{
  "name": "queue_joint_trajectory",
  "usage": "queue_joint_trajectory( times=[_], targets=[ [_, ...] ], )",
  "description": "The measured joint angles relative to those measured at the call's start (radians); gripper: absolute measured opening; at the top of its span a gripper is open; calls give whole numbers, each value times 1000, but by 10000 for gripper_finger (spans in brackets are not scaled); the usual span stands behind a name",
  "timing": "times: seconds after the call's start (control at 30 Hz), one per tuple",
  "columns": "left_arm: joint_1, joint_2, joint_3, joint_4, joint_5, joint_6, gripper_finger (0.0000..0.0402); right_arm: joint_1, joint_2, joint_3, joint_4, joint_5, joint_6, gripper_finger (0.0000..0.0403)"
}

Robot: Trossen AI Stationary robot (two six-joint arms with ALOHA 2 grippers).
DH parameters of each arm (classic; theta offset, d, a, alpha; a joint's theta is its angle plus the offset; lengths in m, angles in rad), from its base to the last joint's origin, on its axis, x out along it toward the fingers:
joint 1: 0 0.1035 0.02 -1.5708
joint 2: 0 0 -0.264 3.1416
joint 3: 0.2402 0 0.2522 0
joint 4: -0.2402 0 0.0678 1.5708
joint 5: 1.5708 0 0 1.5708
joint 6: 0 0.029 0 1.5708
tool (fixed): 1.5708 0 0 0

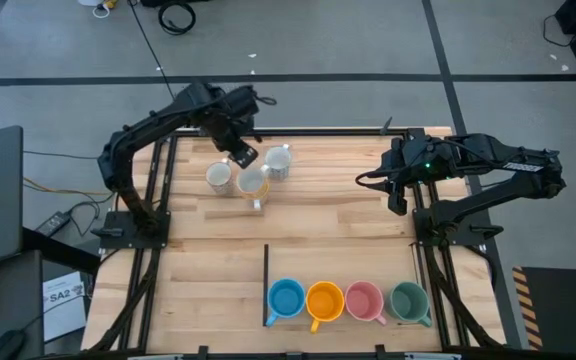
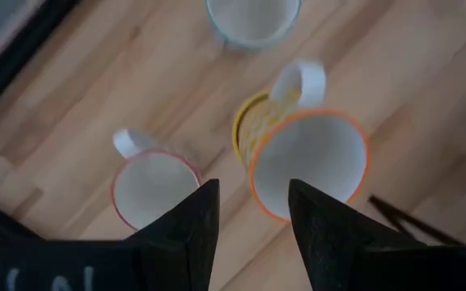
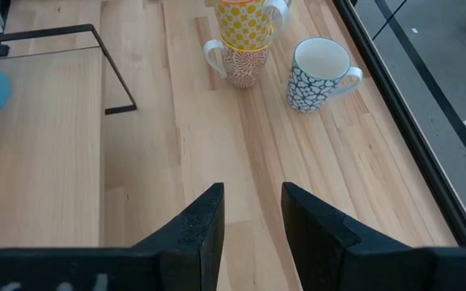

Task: Place coffee mugs
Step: Put the yellow patterned mug on the shelf

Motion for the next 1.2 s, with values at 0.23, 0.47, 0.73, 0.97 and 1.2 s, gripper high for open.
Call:
queue_joint_trajectory(
  times=[0.23,0.47,0.73,0.97,1.2],
  targets=[
    [-44,3,-127,70,-3,48,156,0,0,0,0,0,0,130],
    [-44,2,-186,156,-4,96,156,0,0,0,0,0,0,130],
    [-44,2,-263,210,-3,141,156,0,0,0,0,0,0,130],
    [-46,2,-306,222,-3,141,156,0,0,0,0,0,0,130],
    [-47,2,-339,243,-3,141,151,0,0,0,0,1,0,131]
  ],
)
